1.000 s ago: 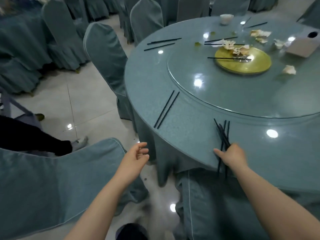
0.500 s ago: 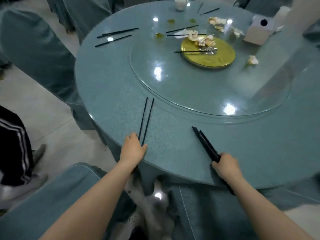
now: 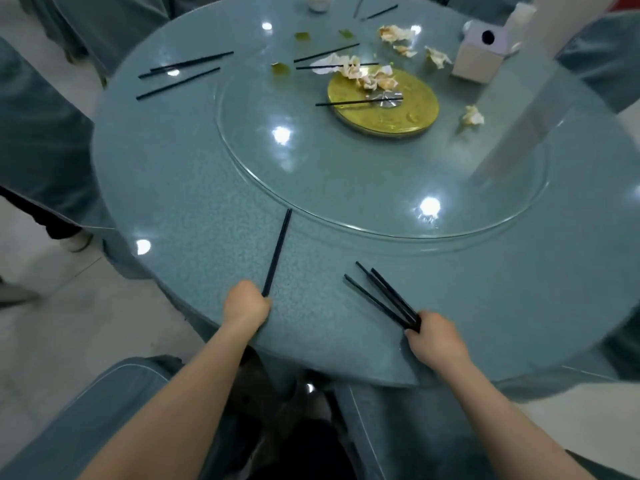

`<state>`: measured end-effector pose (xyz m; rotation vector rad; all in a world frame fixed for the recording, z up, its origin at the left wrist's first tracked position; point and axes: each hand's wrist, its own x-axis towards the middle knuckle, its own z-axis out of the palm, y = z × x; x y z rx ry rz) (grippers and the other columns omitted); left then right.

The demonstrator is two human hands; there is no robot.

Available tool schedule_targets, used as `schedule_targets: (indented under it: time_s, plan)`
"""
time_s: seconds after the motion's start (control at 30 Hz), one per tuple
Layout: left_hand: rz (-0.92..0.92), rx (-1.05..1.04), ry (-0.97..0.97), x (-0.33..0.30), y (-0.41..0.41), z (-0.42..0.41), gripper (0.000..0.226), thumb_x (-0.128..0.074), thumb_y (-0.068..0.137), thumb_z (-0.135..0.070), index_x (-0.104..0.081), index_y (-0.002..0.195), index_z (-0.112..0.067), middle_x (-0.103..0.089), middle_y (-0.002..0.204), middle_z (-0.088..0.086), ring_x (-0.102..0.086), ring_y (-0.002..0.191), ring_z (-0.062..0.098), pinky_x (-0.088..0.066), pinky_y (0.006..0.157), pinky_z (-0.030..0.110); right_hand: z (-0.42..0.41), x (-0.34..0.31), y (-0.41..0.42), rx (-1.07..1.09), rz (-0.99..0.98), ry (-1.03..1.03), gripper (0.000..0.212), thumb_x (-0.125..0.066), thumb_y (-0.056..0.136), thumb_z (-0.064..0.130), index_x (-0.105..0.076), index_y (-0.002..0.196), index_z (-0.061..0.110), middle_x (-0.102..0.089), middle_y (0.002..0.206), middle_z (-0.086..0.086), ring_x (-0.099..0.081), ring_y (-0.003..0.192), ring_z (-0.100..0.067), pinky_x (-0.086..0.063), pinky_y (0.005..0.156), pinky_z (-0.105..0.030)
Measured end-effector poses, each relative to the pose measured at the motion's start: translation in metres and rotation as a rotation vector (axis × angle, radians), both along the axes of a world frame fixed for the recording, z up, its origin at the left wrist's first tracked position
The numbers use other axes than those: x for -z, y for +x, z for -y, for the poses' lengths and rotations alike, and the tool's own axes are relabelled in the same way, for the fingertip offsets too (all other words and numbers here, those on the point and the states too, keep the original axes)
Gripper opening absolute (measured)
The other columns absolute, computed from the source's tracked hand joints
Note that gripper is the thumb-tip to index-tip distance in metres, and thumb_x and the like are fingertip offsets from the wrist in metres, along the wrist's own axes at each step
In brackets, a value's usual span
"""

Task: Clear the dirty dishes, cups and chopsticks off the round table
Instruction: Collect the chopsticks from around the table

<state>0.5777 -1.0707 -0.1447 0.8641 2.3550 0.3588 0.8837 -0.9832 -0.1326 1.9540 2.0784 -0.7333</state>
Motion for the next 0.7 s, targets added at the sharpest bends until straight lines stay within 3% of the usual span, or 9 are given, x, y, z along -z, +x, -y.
schedule_targets:
  time_s: [0.17, 0.27, 0.37, 0.5, 0.57, 0.7]
  plan:
    - [-0.032, 0.025, -0.035, -0.006, 0.007, 0.005, 0.03, -0.054, 0.083, -0.008, -0.04, 0.057, -0.012, -0.046, 0.059, 0.002, -0.045, 0.055, 0.016, -0.031, 0.046, 0.028, -0.027, -0.016, -0.024, -0.008, -0.224, -0.028, 0.014, -0.064, 0.083, 0.026, -0.063, 0.095, 0.017, -0.066, 0.086, -0.005, -0.062, 0.088, -0.03, -0.046, 0.068, -0.03]
    - [-0.006, 0.002, -0.156, -0.018, 0.004, -0.001, 0.028, -0.052, 0.085, -0.007, -0.042, 0.059, -0.011, -0.045, 0.062, 0.003, -0.048, 0.063, 0.019, -0.035, 0.051, 0.027, -0.054, -0.029, -0.04, 0.025, -0.398, -0.056, 0.007, -0.07, 0.078, 0.019, -0.065, 0.076, 0.023, -0.065, 0.075, 0.004, -0.06, 0.079, -0.02, -0.039, 0.065, -0.026]
    - [0.021, -0.06, -0.199, -0.027, -0.005, -0.003, 0.023, -0.049, 0.087, -0.006, -0.047, 0.064, -0.01, -0.05, 0.069, 0.004, -0.05, 0.067, 0.018, -0.036, 0.05, 0.025, -0.074, -0.037, -0.054, 0.087, -0.61, -0.098, 0.023, -0.068, 0.081, 0.011, -0.065, 0.06, 0.018, -0.07, 0.068, 0.007, -0.059, 0.071, -0.014, -0.044, 0.071, -0.028]
    - [0.068, -0.132, -0.196, -0.037, -0.015, 0.007, 0.013, -0.052, 0.087, -0.009, -0.061, 0.08, -0.004, -0.062, 0.084, 0.014, -0.062, 0.084, 0.028, -0.048, 0.064, 0.032, -0.091, -0.042, -0.077, 0.147, -0.708, -0.096, 0.018, -0.059, 0.09, 0.016, -0.067, 0.073, 0.017, -0.066, 0.052, 0.009, -0.054, 0.057, -0.005, -0.036, 0.056, -0.024]
    - [0.101, -0.176, -0.12, -0.046, -0.022, 0.011, 0.016, -0.057, 0.085, -0.012, -0.058, 0.069, -0.008, -0.058, 0.071, 0.01, -0.06, 0.076, 0.026, -0.042, 0.056, 0.028, -0.098, -0.042, -0.096, 0.172, -0.735, -0.079, 0.019, -0.055, 0.092, 0.02, -0.066, 0.077, 0.014, -0.057, 0.05, 0.007, -0.048, 0.049, -0.008, -0.034, 0.054, -0.026]
    - [0.208, -0.23, 0.141, -0.072, -0.036, 0.005, 0.042, -0.061, 0.086, -0.011, -0.035, 0.053, -0.018, -0.036, 0.052, 0.0, -0.038, 0.05, 0.014, -0.026, 0.048, 0.024, -0.102, -0.047, -0.145, 0.198, -0.824, -0.13, 0.027, -0.055, 0.093, 0.032, -0.055, 0.075, 0.012, -0.043, 0.052, 0.0, -0.04, 0.044, -0.015, -0.036, 0.042, -0.025]
